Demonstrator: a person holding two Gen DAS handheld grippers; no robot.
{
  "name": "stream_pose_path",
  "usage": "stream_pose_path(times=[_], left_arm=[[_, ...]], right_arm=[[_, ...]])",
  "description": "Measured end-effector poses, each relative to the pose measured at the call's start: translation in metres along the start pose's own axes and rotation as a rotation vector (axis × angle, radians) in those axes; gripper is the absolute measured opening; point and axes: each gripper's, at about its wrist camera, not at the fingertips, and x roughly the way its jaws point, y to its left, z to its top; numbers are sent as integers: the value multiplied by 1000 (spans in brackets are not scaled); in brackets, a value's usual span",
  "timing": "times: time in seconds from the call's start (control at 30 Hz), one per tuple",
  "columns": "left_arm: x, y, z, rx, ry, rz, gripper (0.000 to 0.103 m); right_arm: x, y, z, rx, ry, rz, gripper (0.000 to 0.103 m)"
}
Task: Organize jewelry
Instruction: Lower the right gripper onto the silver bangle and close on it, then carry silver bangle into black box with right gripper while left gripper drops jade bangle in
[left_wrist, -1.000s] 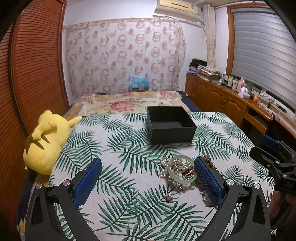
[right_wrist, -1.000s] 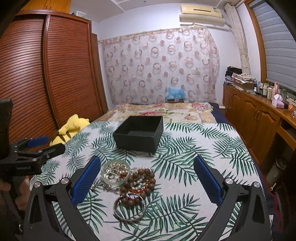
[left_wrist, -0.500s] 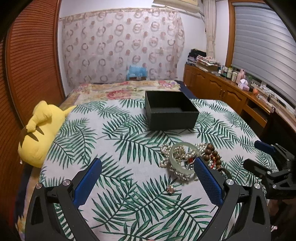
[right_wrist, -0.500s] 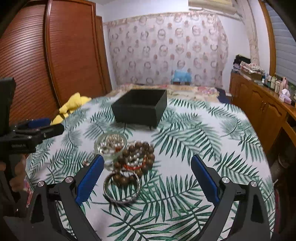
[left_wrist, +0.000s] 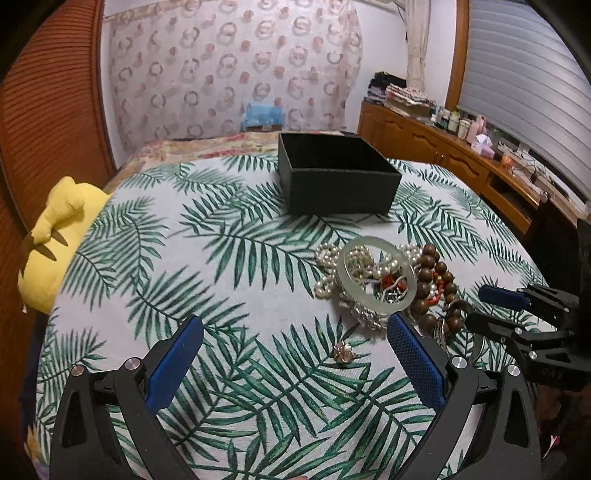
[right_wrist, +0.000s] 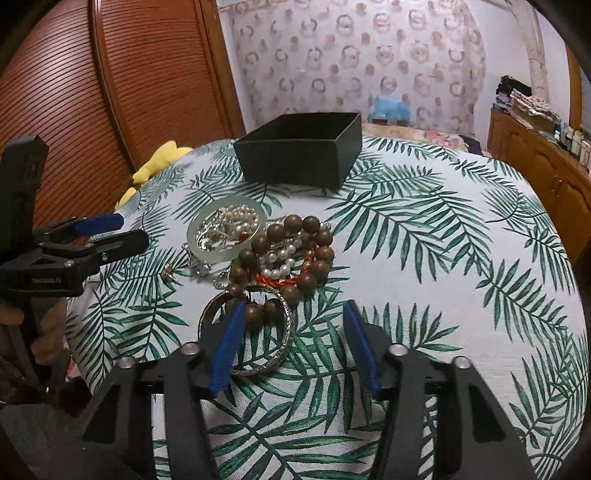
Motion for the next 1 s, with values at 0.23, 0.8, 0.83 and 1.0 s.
stream_pose_path(times=[0.23,0.8,0.83,1.0], left_arm=[[11,-7,3,41,21,-20,96],[51,-41,26,175,71,-94,96],[54,-43,27,188,76,-88,95],[60,-53,26,244,94,-84,87]], right_arm=[[2,3,-1,-46,30,-11,5],[-27,-18,13,-41,-66,-44,5],[-27,-20,14,-41,-67,-49,5],[-27,-27,14,-34,-72,-55,5]])
